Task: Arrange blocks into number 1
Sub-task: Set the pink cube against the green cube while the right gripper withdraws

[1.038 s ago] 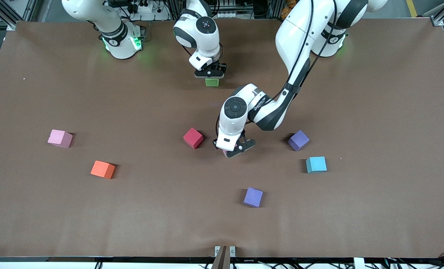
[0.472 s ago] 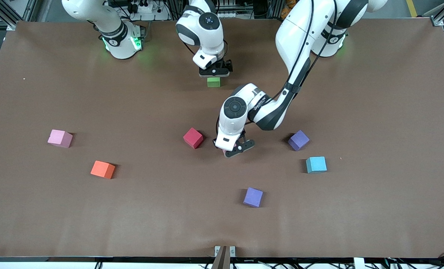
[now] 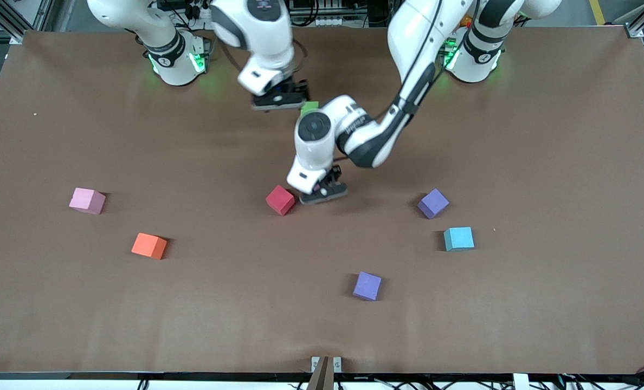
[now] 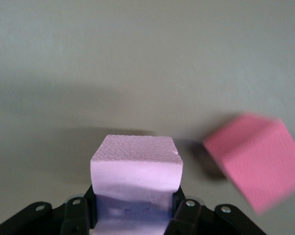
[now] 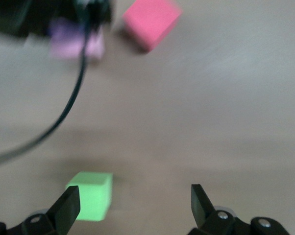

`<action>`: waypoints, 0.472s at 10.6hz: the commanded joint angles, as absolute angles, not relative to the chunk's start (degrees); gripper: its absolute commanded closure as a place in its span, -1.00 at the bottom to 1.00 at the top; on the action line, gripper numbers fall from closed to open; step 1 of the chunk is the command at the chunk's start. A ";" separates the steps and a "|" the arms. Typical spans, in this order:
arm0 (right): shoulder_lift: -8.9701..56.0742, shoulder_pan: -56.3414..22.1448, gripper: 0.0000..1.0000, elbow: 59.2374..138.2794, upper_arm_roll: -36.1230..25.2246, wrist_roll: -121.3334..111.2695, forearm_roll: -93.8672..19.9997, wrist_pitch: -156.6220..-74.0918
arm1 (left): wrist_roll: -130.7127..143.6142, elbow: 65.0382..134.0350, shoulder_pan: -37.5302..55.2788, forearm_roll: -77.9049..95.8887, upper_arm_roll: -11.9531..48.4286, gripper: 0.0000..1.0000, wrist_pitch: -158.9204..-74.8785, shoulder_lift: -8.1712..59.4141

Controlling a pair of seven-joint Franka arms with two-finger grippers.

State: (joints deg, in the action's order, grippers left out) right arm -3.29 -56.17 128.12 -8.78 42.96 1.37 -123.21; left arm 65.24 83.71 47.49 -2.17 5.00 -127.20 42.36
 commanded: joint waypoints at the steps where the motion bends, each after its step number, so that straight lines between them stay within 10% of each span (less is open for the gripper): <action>1: -6.24 -48.03 -1.00 127.98 -12.64 30.21 2.37 -120.16 | 64.43 93.67 52.54 -3.51 4.74 1.00 -127.44 33.51; 5: -2.13 -33.86 -1.00 122.44 -13.45 20.57 2.37 -119.35 | 64.60 99.58 54.75 -7.55 7.12 1.00 -135.26 32.69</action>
State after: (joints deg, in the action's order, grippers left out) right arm -5.13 -36.51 125.42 -14.19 21.33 1.83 -120.16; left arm 65.19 96.57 55.49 -5.74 6.82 -133.14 33.90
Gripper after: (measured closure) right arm 0.000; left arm 0.441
